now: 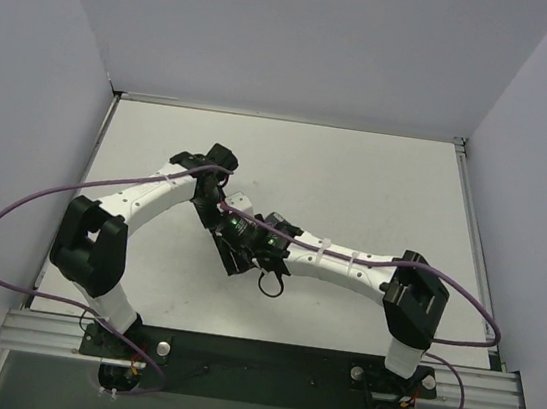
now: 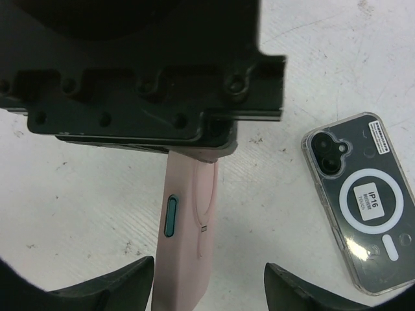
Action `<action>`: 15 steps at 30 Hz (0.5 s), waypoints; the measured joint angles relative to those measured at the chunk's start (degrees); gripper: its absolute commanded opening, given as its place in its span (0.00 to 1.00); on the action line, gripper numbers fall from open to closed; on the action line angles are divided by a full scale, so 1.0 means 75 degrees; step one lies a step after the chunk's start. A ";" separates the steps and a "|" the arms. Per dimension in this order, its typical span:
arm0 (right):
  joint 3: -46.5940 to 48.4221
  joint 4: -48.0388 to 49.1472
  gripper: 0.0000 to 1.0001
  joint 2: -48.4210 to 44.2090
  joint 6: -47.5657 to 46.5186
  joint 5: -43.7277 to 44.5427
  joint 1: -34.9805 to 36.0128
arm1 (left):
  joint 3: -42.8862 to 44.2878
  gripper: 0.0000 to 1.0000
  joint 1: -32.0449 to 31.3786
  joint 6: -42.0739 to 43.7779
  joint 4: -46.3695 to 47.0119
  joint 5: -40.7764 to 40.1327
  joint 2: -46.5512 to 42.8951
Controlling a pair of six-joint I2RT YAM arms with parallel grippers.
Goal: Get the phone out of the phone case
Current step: Pick up the phone at the center of the board.
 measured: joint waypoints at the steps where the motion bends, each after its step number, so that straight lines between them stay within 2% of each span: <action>1: 0.0012 0.0009 0.58 0.0044 -0.0009 0.0050 0.0041 | 0.0026 0.00 -0.0003 -0.0017 -0.0058 -0.0012 0.0000; 3: 0.0058 0.0017 0.51 0.0114 -0.0026 0.0117 0.0111 | 0.0038 0.00 -0.0017 -0.0041 -0.0137 -0.0017 0.0000; 6: 0.0146 0.0079 0.33 0.0213 -0.0044 0.0233 0.0157 | 0.0038 0.00 -0.0038 -0.0082 -0.0245 -0.0017 0.0000; 7: 0.0181 0.0087 0.21 0.0254 -0.0044 0.0271 0.0175 | 0.0038 0.00 -0.0041 -0.0085 -0.0265 -0.0017 0.0000; 10: 0.0251 0.0172 0.00 0.0364 -0.0044 0.0280 0.0213 | 0.0044 0.00 -0.0047 -0.0143 -0.0169 0.0023 0.0000; 11: 0.0259 0.0184 0.00 0.0376 -0.0096 0.0388 0.0236 | 0.0050 0.02 -0.0047 -0.0143 -0.0157 0.0015 0.0000; 13: 0.0262 0.0169 0.00 0.0379 -0.0181 0.0530 0.0286 | 0.0050 0.13 -0.0044 -0.0184 -0.0175 0.0032 0.0000; 14: 0.0262 0.0163 0.00 0.0379 -0.0207 0.0577 0.0300 | 0.0050 0.29 -0.0047 -0.0192 -0.0166 0.0041 0.0000; 15: 0.0262 0.0152 0.00 0.0379 -0.0210 0.0632 0.0315 | 0.0047 0.37 -0.0047 -0.0198 -0.0137 0.0064 -0.0003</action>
